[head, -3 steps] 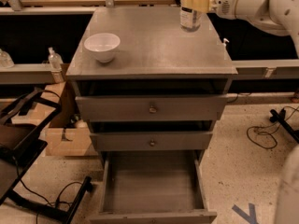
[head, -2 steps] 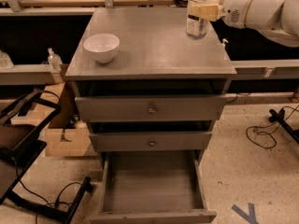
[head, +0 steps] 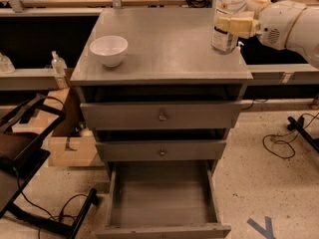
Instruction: Place blue plastic bottle into bottom drawer
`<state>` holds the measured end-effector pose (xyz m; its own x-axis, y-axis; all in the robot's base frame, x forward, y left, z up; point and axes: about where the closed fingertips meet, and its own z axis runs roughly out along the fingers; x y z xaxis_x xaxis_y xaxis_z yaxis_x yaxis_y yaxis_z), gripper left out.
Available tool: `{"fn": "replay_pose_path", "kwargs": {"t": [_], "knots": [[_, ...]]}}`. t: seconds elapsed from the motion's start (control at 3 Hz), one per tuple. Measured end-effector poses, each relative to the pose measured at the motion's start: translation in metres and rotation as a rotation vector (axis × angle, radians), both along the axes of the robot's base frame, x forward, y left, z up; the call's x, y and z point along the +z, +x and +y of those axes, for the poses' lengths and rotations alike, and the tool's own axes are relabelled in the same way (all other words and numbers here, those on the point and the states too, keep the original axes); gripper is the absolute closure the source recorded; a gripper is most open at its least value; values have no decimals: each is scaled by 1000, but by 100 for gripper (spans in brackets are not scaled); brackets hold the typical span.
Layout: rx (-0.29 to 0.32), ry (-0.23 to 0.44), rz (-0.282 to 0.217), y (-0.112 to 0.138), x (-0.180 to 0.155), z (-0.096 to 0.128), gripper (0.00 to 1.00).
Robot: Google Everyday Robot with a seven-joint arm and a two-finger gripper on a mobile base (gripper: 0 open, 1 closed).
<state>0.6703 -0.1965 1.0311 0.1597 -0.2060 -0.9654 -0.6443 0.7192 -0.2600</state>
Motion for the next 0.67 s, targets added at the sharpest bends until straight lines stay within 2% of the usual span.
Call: {"fn": "replay_pose_path", "kwargs": {"t": [0.33, 0.67], "knots": [[7, -3, 6, -6, -8, 2, 100], [36, 15, 28, -25, -41, 4, 100]]}}
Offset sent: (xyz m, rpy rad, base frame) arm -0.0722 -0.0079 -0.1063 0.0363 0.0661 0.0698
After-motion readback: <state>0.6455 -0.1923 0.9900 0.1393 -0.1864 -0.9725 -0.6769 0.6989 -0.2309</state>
